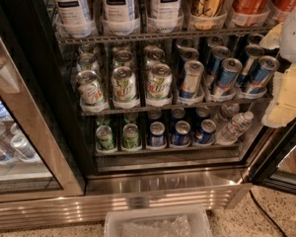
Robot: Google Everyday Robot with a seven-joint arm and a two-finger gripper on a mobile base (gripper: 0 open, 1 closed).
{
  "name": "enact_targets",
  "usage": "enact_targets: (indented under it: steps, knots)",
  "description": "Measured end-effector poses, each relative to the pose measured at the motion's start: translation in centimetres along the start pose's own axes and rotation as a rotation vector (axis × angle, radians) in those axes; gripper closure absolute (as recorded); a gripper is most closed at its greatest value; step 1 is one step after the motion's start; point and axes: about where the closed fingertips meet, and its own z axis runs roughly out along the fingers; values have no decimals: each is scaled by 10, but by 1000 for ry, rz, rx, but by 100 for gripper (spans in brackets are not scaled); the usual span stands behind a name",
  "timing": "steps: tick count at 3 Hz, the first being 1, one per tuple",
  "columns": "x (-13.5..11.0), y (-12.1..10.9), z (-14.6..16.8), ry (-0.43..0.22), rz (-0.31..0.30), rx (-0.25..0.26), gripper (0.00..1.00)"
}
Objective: Pick coke can from top shelf of fridge
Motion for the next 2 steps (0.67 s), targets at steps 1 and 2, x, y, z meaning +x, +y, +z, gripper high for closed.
enact_targets:
  steps: [1, 2]
  knots:
    - [0, 0, 0, 0, 0, 0, 0]
    - [1, -11, -1, -83, 67, 50, 0]
